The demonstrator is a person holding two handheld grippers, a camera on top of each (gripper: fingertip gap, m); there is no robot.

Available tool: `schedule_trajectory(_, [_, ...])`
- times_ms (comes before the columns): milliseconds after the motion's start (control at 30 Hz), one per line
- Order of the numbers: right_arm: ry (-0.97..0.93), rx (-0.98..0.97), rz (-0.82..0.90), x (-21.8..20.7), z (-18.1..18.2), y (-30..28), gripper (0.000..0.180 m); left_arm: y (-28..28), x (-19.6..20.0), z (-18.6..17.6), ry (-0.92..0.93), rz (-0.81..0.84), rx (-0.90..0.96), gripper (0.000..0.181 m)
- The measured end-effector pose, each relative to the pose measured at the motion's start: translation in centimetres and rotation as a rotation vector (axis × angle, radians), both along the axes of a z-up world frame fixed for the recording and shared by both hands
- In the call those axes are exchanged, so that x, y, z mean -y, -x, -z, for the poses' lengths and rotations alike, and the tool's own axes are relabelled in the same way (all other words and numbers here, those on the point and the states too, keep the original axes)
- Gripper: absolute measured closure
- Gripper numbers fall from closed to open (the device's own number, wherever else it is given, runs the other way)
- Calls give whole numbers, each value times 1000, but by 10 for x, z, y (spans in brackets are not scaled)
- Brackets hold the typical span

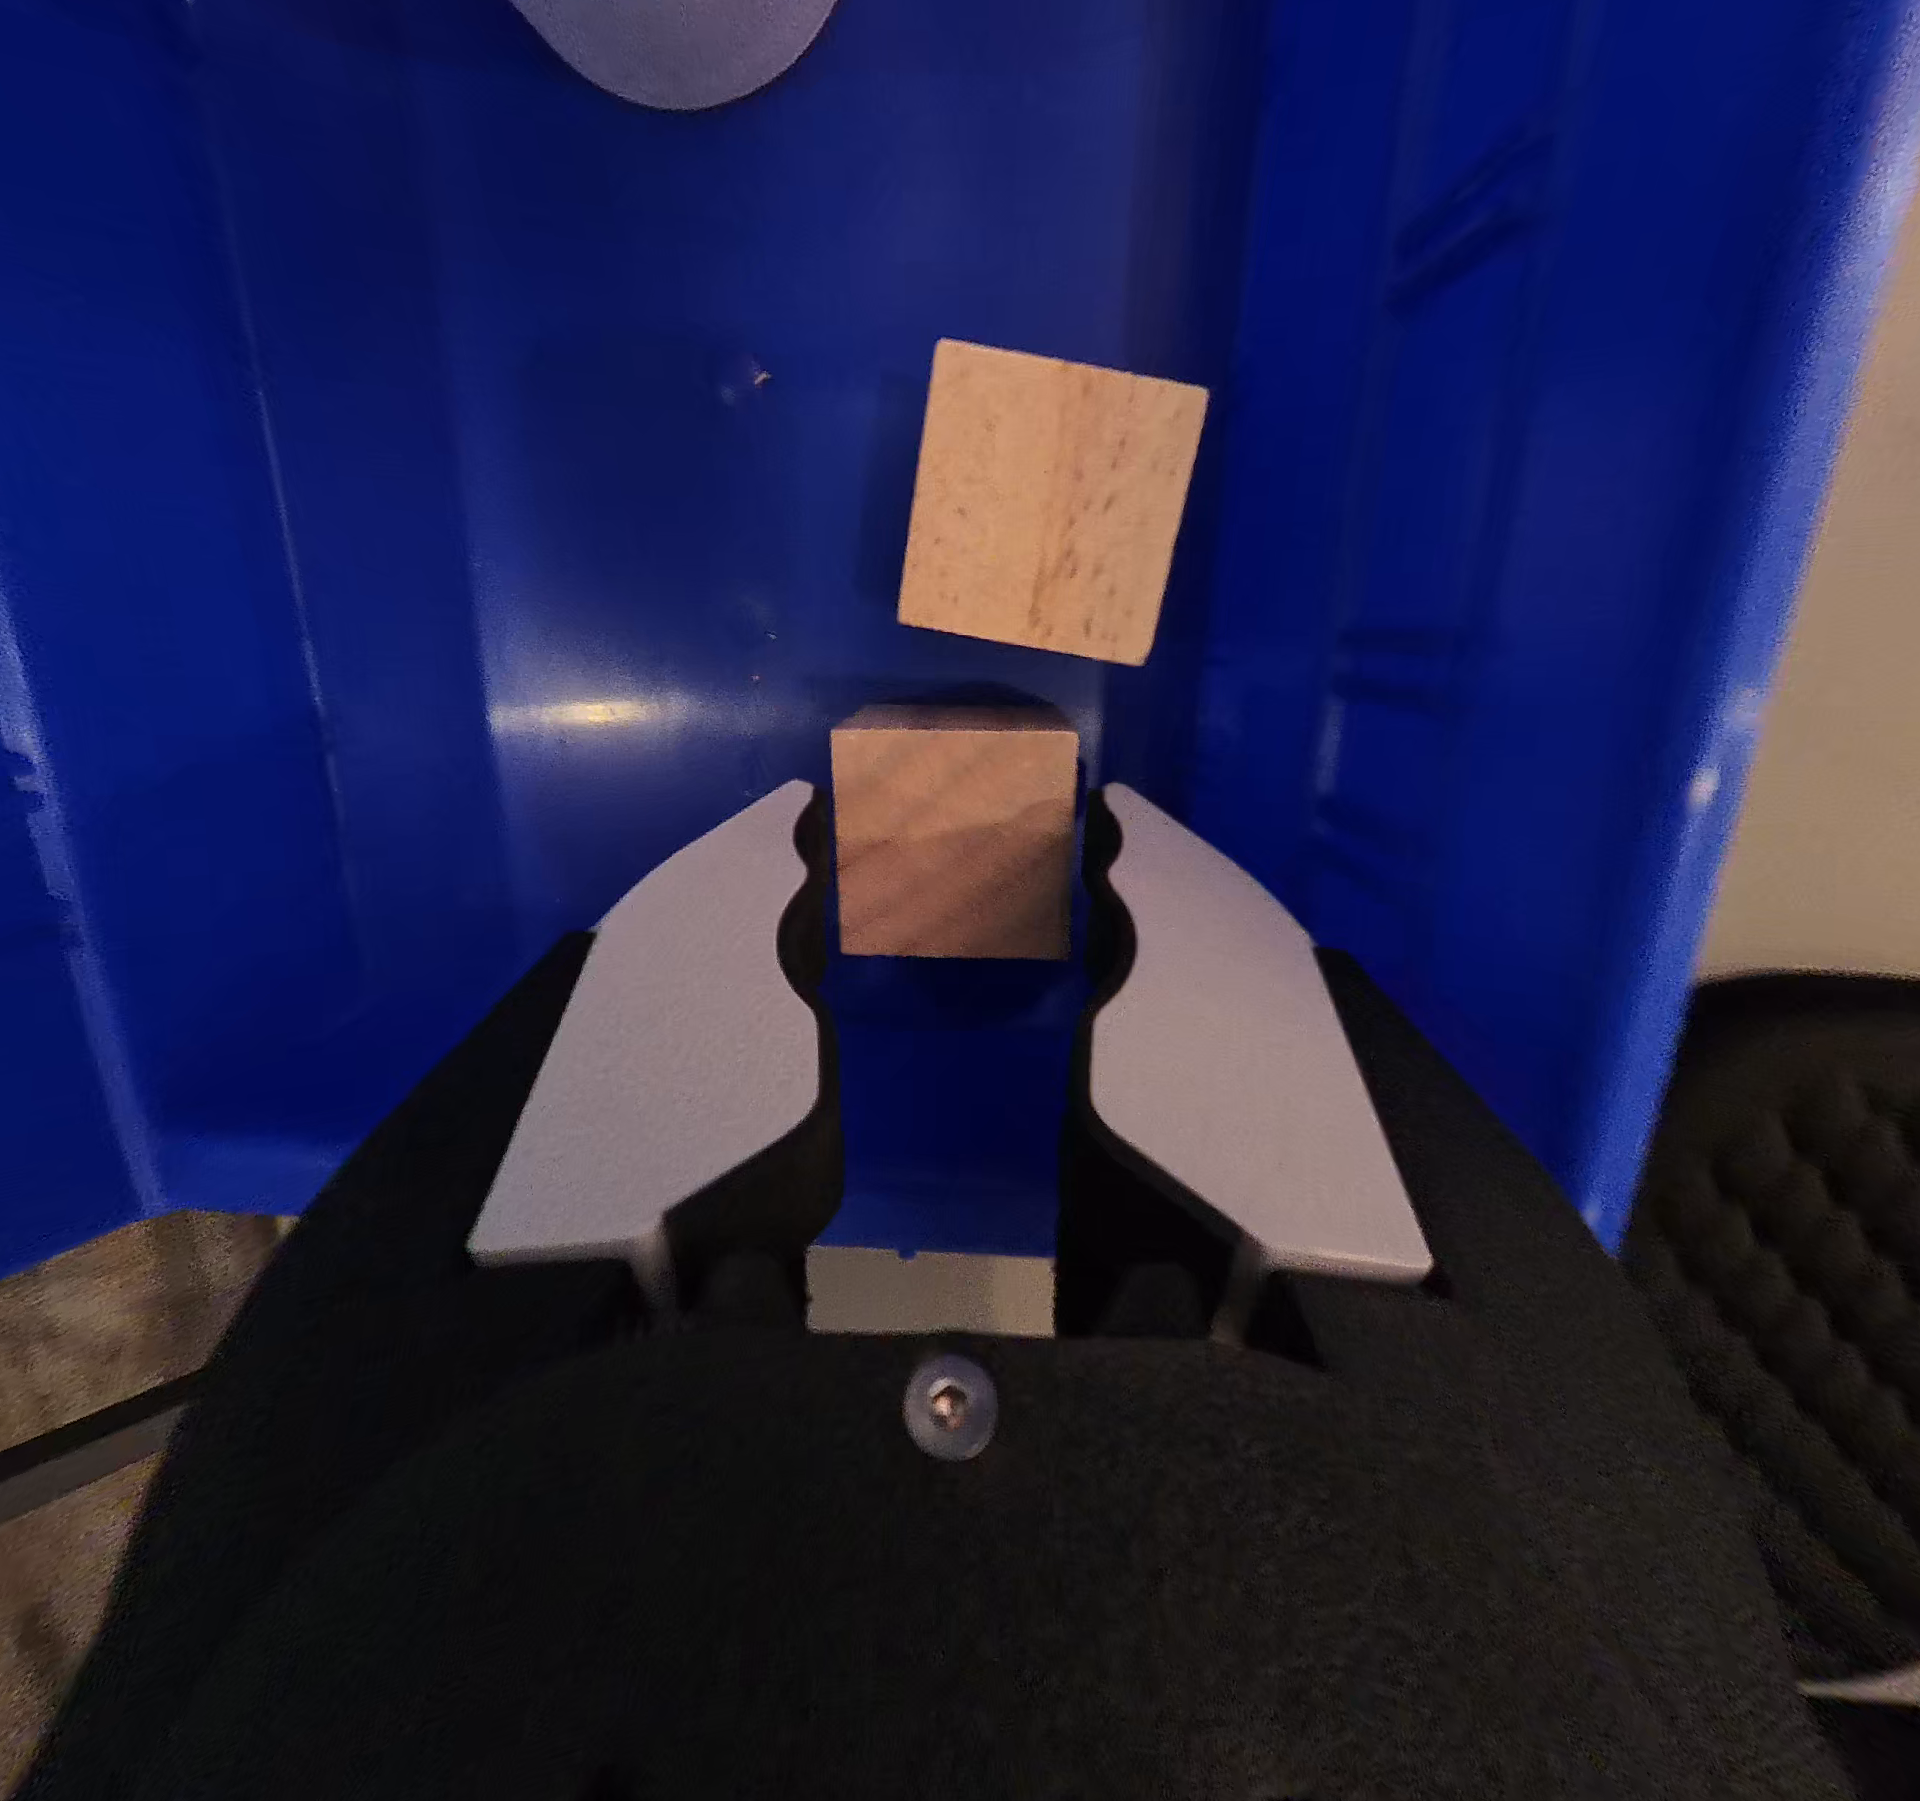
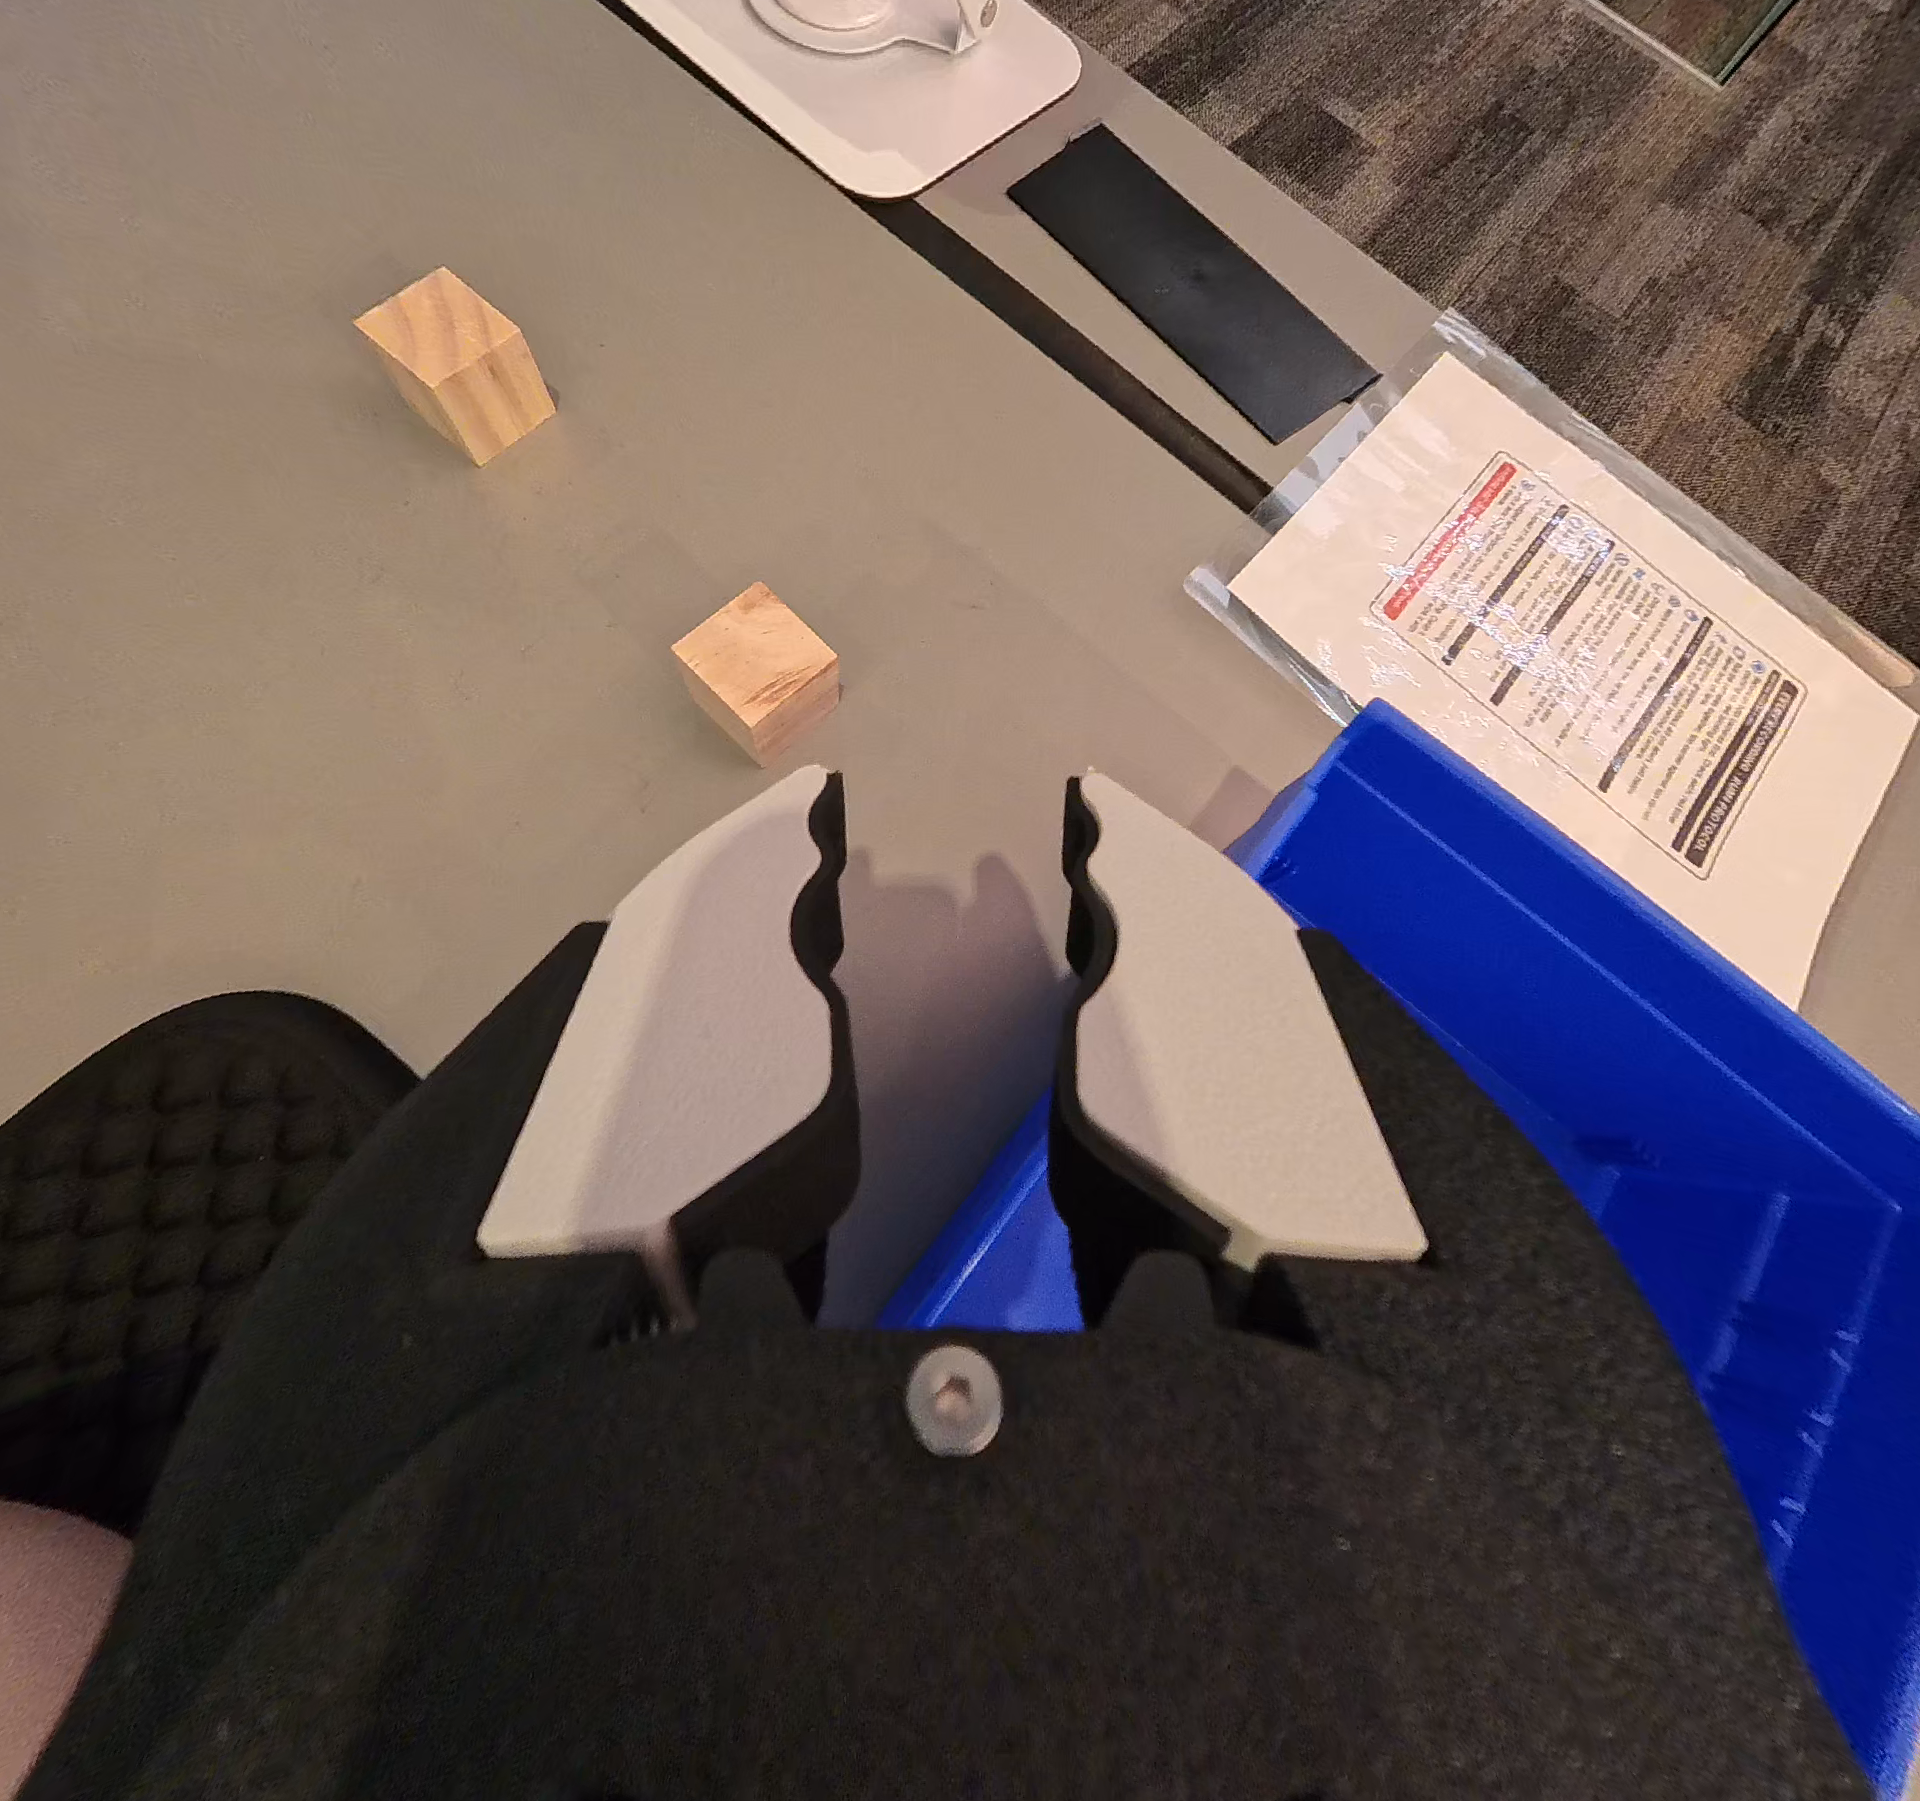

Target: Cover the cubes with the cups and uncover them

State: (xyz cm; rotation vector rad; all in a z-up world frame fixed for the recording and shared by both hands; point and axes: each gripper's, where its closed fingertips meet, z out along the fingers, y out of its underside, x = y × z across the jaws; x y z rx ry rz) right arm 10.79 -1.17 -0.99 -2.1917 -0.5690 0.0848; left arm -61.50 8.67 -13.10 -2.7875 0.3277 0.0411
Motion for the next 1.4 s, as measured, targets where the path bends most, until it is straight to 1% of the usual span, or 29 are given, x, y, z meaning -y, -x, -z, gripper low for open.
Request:
schedule_trajectory(200, [4,-5,-3,1,1,-1,140,3,2,4,44,11,-17,136])
schedule_trajectory(333, [5,-10,0,1,2,-2,140,8,5,-8,19,6,25,136])
schedule_trajectory(433, [7,-13,8,2,3,-4,140,16,3,-36,-42,23,23,136])
schedule_trajectory(567, [15,-10,13,2,4,-5,140,17,-12,-97,-169,50,-12,136])
schedule_trajectory(600, [16,-6,14,2,4,-6,140,8,-15,-114,-210,60,4,136])
schedule_trajectory(667, [15,-4,18,2,3,-7,140,-26,-19,-145,-295,108,80,136])
schedule_trajectory(733, [10,-6,23,2,2,-7,140,-77,-17,-162,-341,173,183,136])
schedule_trajectory(767, [10,-5,24,2,2,-8,140,-104,-14,-164,-346,211,222,136])
schedule_trajectory(833, [13,-3,22,2,2,-8,140,-158,-9,-156,-346,309,242,136])
schedule_trajectory(933, [18,1,12,2,3,-6,140,-229,-2,-125,-310,484,164,136])
schedule_trajectory(1100, [15,-5,-4,1,3,-3,140,-309,0,-67,-202,700,90,136])
schedule_trajectory(1233, [25,-16,-19,-2,8,1,140,-334,-17,-34,-167,924,-65,136])
schedule_trajectory(1400, [55,-3,-29,-3,14,3,140,-346,-22,-4,-58,1254,-95,137])
